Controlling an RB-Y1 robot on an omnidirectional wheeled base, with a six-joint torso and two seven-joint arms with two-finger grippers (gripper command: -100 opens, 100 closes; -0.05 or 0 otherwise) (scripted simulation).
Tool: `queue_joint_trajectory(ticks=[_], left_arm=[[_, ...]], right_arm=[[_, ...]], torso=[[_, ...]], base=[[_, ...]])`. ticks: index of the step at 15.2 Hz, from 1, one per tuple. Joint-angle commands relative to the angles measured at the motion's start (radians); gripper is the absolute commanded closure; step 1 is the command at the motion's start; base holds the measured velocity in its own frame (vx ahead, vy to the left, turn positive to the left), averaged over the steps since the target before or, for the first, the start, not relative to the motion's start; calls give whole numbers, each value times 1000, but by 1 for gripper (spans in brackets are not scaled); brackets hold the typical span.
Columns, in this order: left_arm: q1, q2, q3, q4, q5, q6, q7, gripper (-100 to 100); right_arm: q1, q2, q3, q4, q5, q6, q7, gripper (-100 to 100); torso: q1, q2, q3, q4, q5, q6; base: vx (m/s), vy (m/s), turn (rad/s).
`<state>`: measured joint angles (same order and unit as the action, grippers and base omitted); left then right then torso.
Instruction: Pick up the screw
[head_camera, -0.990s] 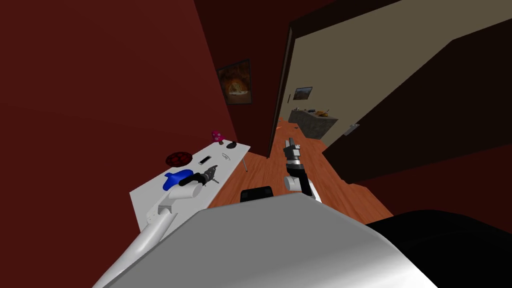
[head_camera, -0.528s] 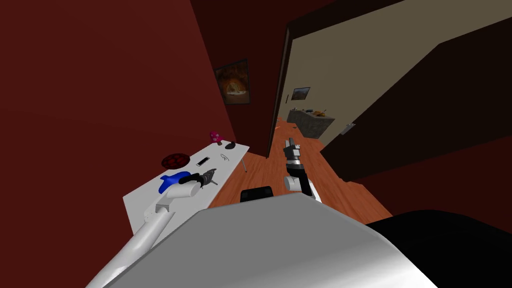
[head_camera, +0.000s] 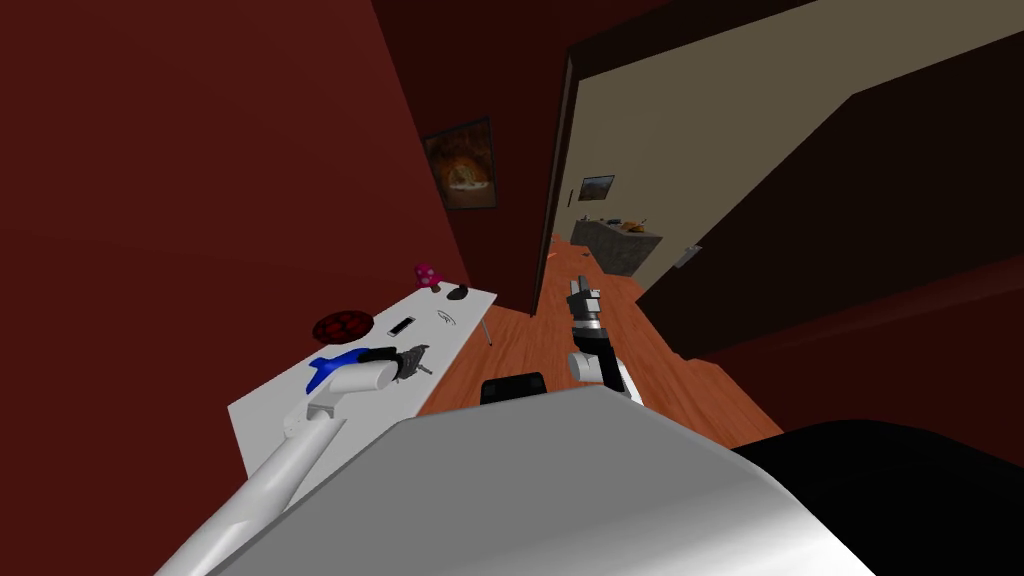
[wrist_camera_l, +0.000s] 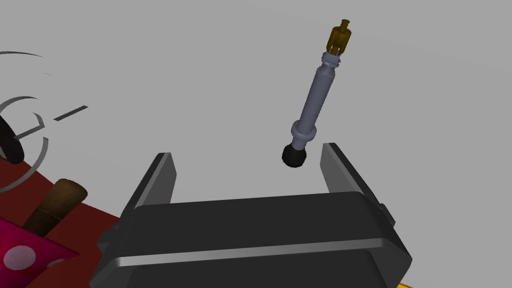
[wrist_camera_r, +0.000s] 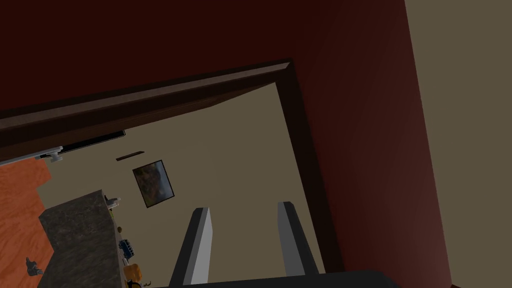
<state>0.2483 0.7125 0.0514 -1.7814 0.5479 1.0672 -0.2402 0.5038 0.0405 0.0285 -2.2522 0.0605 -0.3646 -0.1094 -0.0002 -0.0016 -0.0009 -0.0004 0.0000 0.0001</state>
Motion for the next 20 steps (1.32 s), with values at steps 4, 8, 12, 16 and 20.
queue_joint_trajectory(ticks=[4, 8, 12, 16, 20], left_arm=[[-18, 25, -3, 37, 30, 100, -20, -100], [-31, 43, -4, 63, 53, 178, -35, -100], [-41, 56, -5, 84, 71, 232, -46, -100], [-48, 63, -6, 98, 81, 257, -52, -100], [-55, 27, -30, 171, 48, 198, -60, -100]], right_arm=[[0, 0, 0, 0, 0, 0, 0, 0], [0, 0, 0, 0, 0, 0, 0, 0], [0, 0, 0, 0, 0, 0, 0, 0], [0, 0, 0, 0, 0, 0, 0, 0], [0, 0, 0, 0, 0, 0, 0, 0]], torso=[[0, 0, 0, 0, 0, 0], [0, 0, 0, 0, 0, 0], [0, 0, 0, 0, 0, 0], [0, 0, 0, 0, 0, 0], [2, 1, 1, 0, 0, 0]], base=[[17, -5, -40], [20, -3, -45], [18, -6, -39], [19, -5, -38], [-2, 23, -60]])
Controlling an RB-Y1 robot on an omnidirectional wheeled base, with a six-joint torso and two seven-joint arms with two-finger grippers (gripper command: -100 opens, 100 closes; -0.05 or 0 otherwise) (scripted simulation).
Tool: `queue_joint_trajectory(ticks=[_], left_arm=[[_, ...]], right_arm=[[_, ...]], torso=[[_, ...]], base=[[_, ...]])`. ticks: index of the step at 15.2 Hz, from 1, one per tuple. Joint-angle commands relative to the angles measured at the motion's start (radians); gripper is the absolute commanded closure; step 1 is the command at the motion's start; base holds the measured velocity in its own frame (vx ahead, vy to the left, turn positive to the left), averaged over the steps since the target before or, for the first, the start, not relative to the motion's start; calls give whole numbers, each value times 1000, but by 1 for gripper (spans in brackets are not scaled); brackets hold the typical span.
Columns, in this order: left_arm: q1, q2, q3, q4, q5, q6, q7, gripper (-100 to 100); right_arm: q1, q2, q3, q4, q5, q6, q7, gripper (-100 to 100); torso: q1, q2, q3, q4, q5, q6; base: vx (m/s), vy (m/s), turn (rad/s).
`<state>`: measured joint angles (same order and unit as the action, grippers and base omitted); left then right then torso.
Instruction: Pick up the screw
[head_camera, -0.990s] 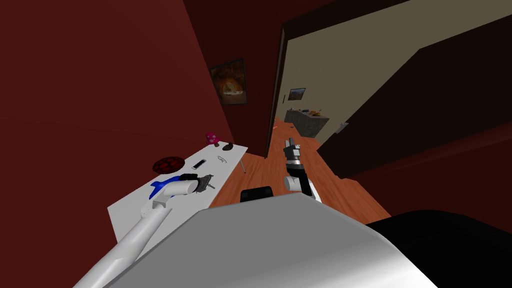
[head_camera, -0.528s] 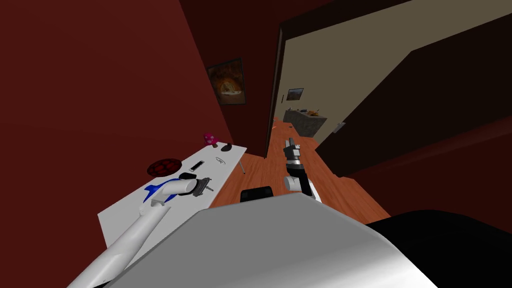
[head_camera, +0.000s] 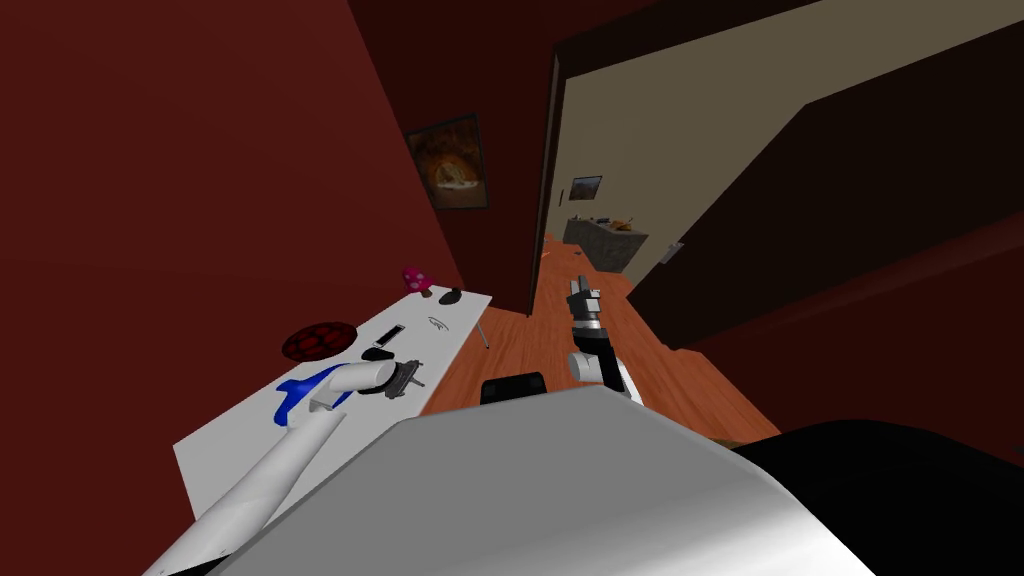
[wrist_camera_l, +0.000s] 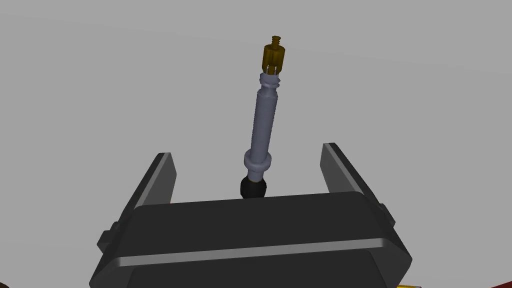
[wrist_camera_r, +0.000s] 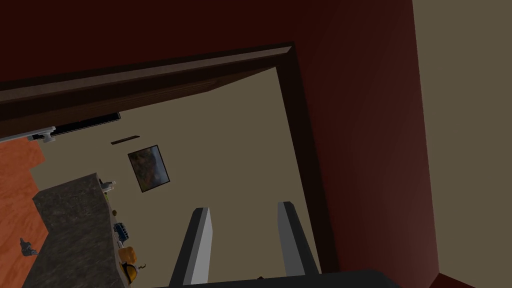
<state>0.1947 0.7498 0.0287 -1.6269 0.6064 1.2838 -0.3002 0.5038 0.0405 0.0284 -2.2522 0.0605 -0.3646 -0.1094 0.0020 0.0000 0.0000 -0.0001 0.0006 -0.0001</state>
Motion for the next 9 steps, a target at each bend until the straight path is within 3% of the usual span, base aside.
queue_joint_trajectory(ticks=[1, 2, 6, 9], left_arm=[[0, 0, 0, 0, 0, 0, 0, -100], [-1, -2, -2, 5, -2, -6, -1, 100], [0, -2, -1, 4, -2, -6, -1, 100], [5, 23, 14, -49, 21, 40, 6, 100]], right_arm=[[0, 0, 0, 0, 0, 0, 0, 0], [0, 0, 0, 0, 0, 0, 0, 0], [0, 0, 0, 0, 0, 0, 0, 0], [0, 0, 0, 0, 0, 0, 0, 0]], torso=[[0, 0, 0, 0, 0, 0], [0, 0, 0, 0, 0, 0], [-2, 0, 0, 0, 0, 0], [-3, 0, 0, 0, -1, -1]], base=[[-4, 21, -22], [-1, 8, -2], [-1, 1, 3], [3, -24, 77]])
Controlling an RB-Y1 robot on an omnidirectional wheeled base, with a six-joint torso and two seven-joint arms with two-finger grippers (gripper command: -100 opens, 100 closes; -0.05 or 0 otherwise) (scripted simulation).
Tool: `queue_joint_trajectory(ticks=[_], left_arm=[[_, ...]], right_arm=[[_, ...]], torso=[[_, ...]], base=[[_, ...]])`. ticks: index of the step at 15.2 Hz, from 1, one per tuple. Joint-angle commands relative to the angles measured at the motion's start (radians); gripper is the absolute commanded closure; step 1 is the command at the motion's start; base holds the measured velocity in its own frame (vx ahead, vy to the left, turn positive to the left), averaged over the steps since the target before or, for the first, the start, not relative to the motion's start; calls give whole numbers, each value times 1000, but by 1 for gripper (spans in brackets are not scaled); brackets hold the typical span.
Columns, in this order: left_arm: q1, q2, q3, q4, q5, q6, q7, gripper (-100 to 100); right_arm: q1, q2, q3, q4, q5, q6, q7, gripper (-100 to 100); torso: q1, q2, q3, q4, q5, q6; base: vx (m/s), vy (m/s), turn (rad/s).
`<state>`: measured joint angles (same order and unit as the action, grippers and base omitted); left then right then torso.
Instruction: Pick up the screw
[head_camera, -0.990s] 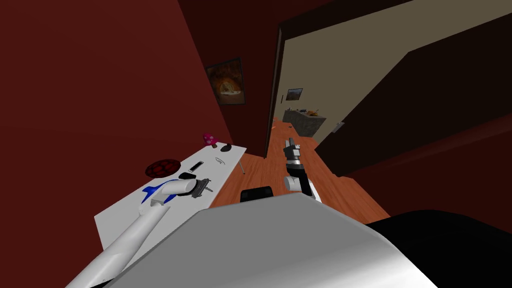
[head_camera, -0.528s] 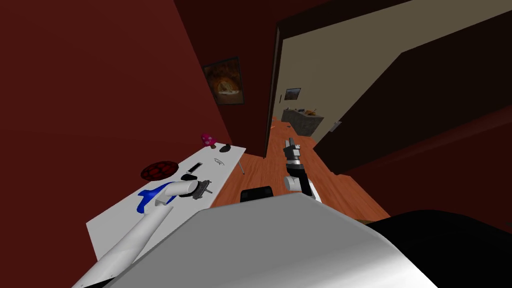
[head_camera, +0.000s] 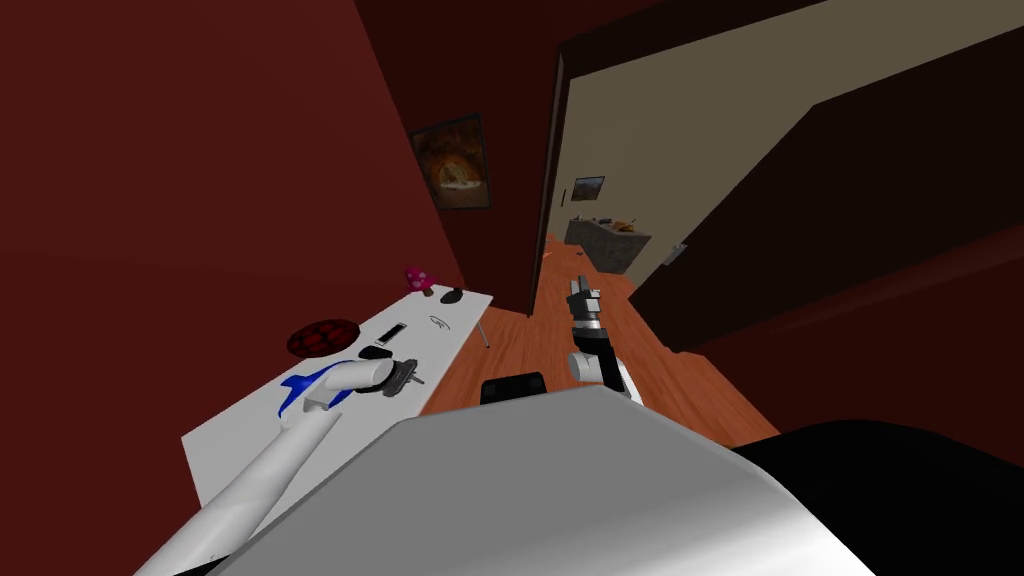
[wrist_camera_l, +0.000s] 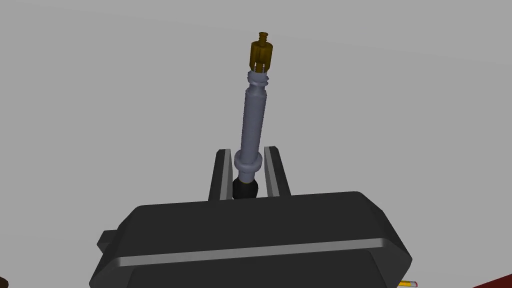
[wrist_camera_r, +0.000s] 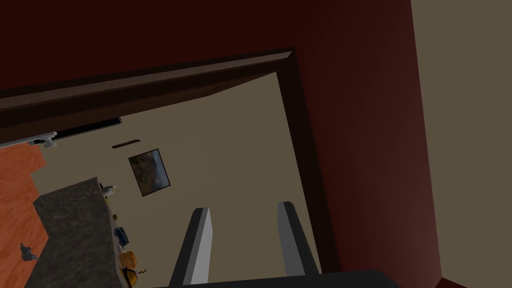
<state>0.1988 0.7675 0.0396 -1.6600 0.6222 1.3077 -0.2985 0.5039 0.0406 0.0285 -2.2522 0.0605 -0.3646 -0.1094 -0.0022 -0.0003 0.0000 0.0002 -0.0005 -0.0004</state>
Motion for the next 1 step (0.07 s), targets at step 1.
queue_joint_trajectory(ticks=[1], left_arm=[[0, 0, 0, 0, 0, 0, 0, 100]], right_arm=[[0, 0, 0, 0, 0, 0, 0, 0]], torso=[[0, 0, 0, 0, 0, 0]], base=[[3, -19, 27]])
